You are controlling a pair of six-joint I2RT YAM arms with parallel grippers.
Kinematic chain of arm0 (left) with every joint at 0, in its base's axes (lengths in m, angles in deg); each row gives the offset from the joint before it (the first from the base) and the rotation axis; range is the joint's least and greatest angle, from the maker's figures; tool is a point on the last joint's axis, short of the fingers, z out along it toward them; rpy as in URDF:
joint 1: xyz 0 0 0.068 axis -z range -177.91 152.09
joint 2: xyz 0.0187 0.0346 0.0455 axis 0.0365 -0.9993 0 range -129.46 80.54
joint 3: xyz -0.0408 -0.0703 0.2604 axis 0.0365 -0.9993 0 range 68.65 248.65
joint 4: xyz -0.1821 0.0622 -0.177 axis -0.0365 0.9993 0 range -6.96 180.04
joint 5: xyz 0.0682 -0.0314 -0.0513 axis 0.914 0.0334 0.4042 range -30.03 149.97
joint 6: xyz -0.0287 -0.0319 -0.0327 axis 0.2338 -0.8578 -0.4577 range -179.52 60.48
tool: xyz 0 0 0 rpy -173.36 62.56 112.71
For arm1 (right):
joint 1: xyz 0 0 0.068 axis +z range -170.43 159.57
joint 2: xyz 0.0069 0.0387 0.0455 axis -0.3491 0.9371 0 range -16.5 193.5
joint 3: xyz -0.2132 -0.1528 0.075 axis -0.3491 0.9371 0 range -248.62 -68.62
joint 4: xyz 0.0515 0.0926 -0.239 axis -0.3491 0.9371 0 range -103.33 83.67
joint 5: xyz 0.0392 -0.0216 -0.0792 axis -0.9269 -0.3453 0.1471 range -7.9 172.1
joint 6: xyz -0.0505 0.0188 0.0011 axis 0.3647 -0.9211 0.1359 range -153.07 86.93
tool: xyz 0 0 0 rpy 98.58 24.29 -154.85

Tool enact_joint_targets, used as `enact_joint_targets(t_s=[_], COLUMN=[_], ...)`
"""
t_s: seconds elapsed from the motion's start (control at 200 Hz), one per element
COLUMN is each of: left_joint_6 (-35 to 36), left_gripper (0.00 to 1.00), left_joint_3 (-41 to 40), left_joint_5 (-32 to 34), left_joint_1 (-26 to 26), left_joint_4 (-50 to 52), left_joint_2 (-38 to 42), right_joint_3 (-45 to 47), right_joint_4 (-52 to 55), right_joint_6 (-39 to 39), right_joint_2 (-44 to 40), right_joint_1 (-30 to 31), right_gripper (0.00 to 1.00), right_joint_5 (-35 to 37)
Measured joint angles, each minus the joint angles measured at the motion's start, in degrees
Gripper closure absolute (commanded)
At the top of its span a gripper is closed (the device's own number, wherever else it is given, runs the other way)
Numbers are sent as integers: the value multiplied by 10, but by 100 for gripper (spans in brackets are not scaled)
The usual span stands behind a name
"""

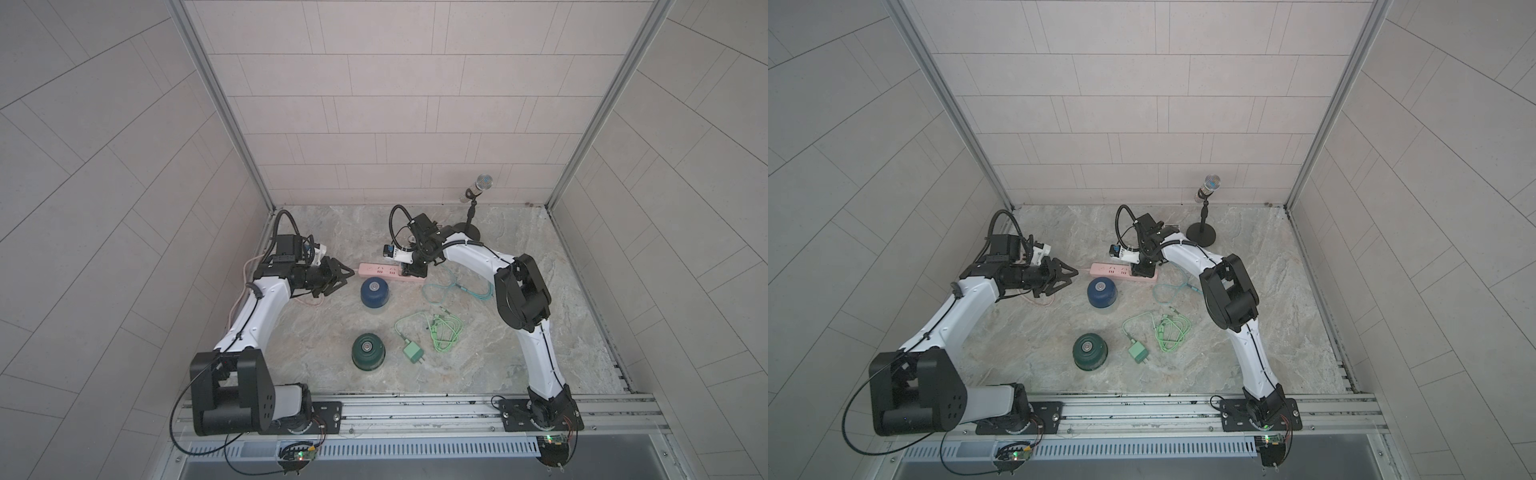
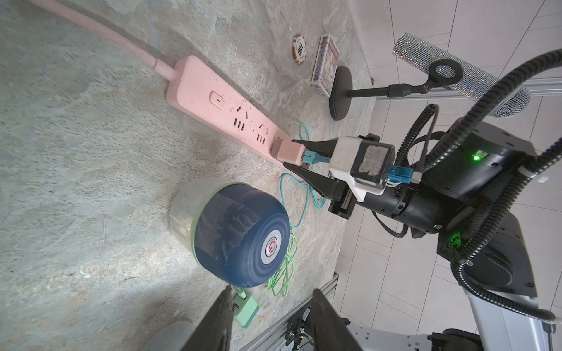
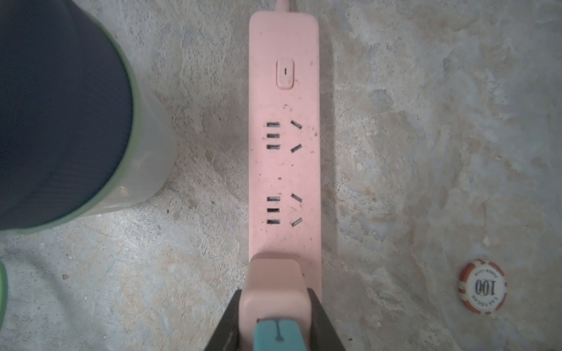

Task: Charge the cordless meat grinders
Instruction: Insert the plug into the socket.

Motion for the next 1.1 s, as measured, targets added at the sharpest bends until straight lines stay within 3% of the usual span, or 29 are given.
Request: enact_joint_targets(t_s=[0.49,0.751,1.041,1.051,1.066,1.081,1.101], left_joint_6=[-2,-3,-4,-4,-4,-4,-4], left_gripper=[55,55,55,55,55,55,55], left_joint_3=[-7,-12,-12,-12,-12,-12,-12], left_joint_5=[0,0,0,0,0,0,0], left_joint_1=[0,0,0,0,0,0,0], left_joint_4=[-5,-11,-12,-12,-12,-12,-12], left_joint_2=[0,3,7,7,7,7,7], right_joint_3=[-8,70,79,79,79,79,79], right_joint_4=[39,-30,-50,-50,-50,-50,-49], right_joint_6=[-13,-8,-20,-20,-21,-21,-25], right_joint_2=[-5,-44,-45,-45,-45,-45,-45], right_joint_1=[-4,3,3,3,3,3,3], right_gripper=[66,64,51,45,22,6,0], right_joint_5=[-14,7,4,4,3,2,2])
